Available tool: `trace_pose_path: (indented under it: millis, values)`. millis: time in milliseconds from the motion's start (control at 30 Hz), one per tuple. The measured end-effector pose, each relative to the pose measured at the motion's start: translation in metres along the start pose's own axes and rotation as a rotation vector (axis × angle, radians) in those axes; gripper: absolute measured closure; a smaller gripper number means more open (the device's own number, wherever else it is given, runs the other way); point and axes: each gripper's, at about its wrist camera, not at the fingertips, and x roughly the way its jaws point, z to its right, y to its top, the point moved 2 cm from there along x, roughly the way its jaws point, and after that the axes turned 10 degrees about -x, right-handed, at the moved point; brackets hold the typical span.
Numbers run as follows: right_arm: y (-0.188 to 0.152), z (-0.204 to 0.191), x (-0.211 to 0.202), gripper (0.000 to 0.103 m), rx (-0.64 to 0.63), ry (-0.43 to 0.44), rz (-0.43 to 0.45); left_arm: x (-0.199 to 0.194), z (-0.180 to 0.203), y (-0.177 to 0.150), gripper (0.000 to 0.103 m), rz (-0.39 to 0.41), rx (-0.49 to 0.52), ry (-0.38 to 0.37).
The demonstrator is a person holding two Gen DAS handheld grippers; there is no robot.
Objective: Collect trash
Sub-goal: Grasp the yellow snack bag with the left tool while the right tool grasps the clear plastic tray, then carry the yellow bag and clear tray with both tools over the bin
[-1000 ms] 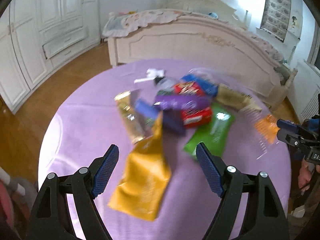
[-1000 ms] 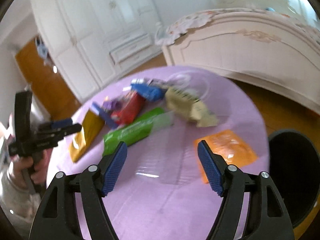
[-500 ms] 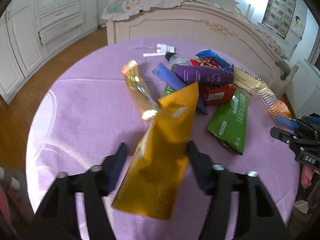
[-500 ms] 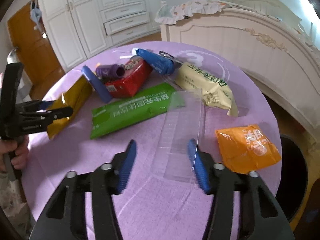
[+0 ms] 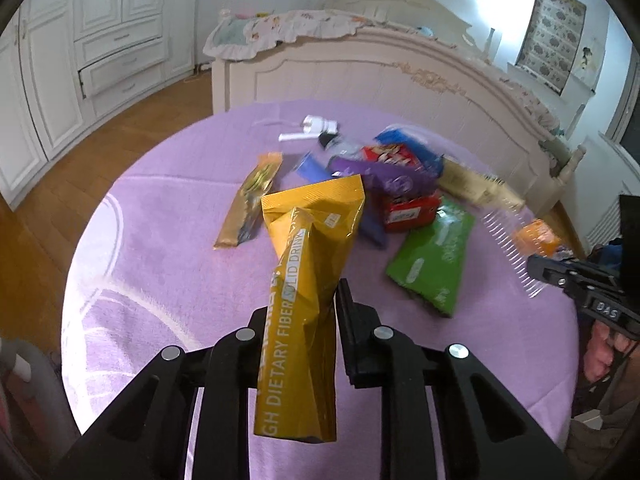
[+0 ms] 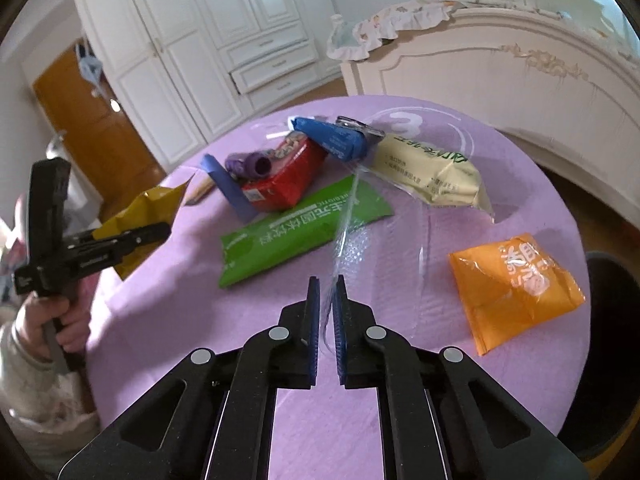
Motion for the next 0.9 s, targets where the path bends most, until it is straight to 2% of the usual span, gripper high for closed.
trace_pose_path:
  millis: [200,467,700,900]
  values:
    - [-0.002,0.005,-0.022,0.096,0.036,0.072,0.077,-0.019,0.025,0.004,0.081,0.023,0.019,-0.067]
    - [-0.004,0.030,-0.068,0.096,0.109,0.102,0.209,-0.029,0.090,0.015,0.081,0.038,0.113,-0.156]
    - [-0.017,0.075,-0.112,0.096,0.199,0.031,0.312,-0.008,0.157,0.025,0.081,0.008,0.195,-0.241]
    - [-0.039,0.122,-0.136,0.096,0.300,-0.062,0.349,0.021,0.220,0.031,0.081,-0.042,0.261,-0.345]
